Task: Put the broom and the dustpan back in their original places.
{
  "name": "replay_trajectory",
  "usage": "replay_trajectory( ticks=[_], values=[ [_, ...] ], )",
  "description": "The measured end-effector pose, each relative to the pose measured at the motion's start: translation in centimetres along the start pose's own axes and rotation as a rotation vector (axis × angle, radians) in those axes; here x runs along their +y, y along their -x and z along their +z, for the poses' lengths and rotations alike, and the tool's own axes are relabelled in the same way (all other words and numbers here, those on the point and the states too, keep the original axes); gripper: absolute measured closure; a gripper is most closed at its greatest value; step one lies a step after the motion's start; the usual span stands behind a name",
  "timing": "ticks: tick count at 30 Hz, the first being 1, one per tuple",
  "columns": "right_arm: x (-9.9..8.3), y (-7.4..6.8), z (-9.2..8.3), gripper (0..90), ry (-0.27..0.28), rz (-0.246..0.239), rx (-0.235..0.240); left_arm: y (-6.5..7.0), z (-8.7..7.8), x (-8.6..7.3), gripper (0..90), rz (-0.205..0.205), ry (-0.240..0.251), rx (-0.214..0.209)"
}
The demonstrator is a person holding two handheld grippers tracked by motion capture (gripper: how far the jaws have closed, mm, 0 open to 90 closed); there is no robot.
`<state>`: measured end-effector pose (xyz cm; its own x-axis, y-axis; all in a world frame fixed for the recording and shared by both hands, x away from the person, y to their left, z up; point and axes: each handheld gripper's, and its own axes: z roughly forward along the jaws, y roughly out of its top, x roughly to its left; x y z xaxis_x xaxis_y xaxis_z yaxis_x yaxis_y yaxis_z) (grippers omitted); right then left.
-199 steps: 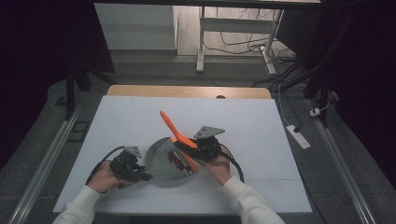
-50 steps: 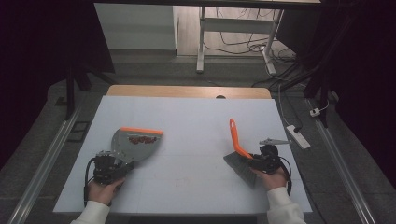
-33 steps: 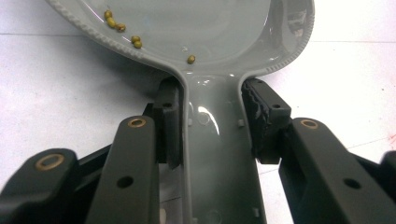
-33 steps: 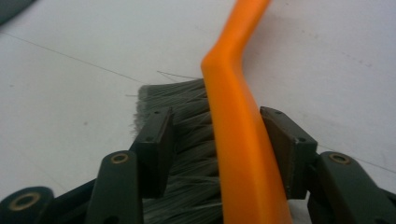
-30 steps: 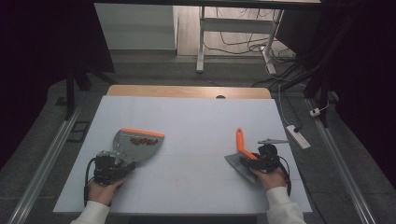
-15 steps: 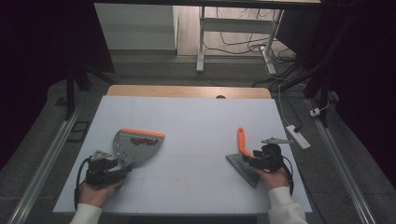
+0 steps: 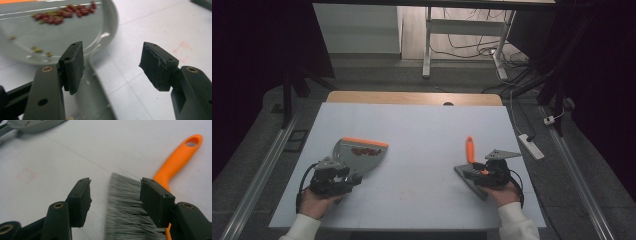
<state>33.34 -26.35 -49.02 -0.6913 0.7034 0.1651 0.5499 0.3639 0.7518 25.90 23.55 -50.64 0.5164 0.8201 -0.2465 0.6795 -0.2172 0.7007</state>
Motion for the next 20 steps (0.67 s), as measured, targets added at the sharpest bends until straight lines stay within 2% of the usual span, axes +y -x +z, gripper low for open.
replay_trajectory(
  ticks=[4, 9, 20],
  values=[
    [-0.5, -0.5, 0.0, 41.6, -0.002, -0.042, 0.003, 0.0, 0.5, 0.3, 36.7, 0.020, -0.013, -0.031],
    [-1.0, -1.0, -0.4, 41.6, 0.016, -0.087, -0.015, 0.0, 0.7, 0.3, 36.9, 0.029, -0.019, -0.036],
    [-1.2, -1.1, -0.5, 41.8, 0.019, -0.129, -0.032, 0.2, 1.0, 0.3, 37.0, 0.036, -0.031, -0.039]
  ],
)
